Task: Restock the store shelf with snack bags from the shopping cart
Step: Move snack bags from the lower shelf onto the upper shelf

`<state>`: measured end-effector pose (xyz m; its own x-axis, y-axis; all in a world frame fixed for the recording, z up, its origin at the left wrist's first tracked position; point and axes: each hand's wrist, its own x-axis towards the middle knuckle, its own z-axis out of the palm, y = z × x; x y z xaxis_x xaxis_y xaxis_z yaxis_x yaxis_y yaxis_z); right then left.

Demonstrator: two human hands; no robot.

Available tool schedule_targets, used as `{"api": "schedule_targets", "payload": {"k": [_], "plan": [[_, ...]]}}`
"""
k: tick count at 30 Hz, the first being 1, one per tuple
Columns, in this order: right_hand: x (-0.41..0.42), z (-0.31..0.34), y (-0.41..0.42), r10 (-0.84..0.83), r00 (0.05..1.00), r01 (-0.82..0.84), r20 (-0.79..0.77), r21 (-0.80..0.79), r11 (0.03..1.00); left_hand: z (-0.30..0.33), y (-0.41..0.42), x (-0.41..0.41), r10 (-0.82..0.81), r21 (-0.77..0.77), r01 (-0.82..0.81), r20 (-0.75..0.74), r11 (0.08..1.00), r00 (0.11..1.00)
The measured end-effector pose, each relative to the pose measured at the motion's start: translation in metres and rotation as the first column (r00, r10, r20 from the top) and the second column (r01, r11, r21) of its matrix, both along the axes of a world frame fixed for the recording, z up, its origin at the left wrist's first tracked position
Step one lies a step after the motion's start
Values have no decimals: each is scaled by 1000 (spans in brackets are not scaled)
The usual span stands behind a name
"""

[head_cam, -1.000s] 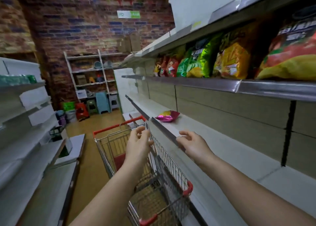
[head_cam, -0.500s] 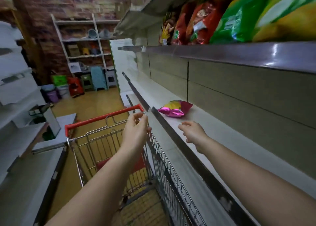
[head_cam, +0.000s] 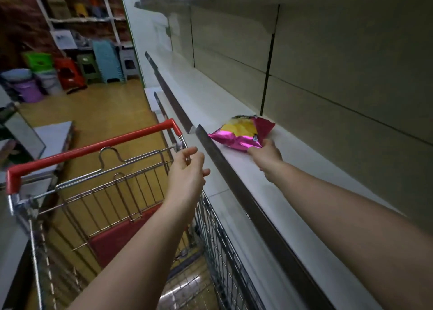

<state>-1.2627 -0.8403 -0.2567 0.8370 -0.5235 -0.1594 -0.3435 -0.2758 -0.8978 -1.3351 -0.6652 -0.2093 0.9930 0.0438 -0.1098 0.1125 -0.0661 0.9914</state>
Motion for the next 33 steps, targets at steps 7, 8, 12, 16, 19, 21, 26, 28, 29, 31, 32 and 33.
{"api": "schedule_targets", "payload": {"k": [7,8,12,16,19,21,26,28,29,31,32,33], "plan": [[38,-9,-6,-32,999,32,4,56,998,-10,-15,25,-41,8,41,-25,999,999],[43,-9,-7,-29,1000,29,-1,60,998,-11,-16,26,-40,9,41,-33,999,999],[49,-13,-12,-74,997,74,16,9,997,-21,-15,27,-43,37,46,-73,998,996],[44,-13,-9,-119,989,114,82,70,991,-27,-9,29,-42,37,46,-101,998,994],[27,5,-5,-114,978,91,174,132,987,-27,-5,28,-65,-32,60,-179,998,982],[13,21,0,-95,966,63,239,141,988,-23,-1,24,-60,-133,24,-273,991,960],[-45,51,17,102,938,-153,330,132,979,-4,26,14,-43,-294,-85,-404,952,914],[-80,61,28,195,906,-261,375,134,956,7,44,5,-109,-350,-50,-418,935,902],[-99,65,35,230,890,-299,393,125,946,12,53,-1,-155,-385,-22,-423,923,893],[-136,73,50,280,864,-343,419,80,936,21,74,-18,-235,-450,26,-415,893,879],[-155,78,59,310,855,-355,415,35,934,25,84,-29,-267,-463,53,-411,885,872],[-173,84,68,342,848,-367,405,-16,930,30,95,-39,-299,-458,90,-408,884,862]]}}
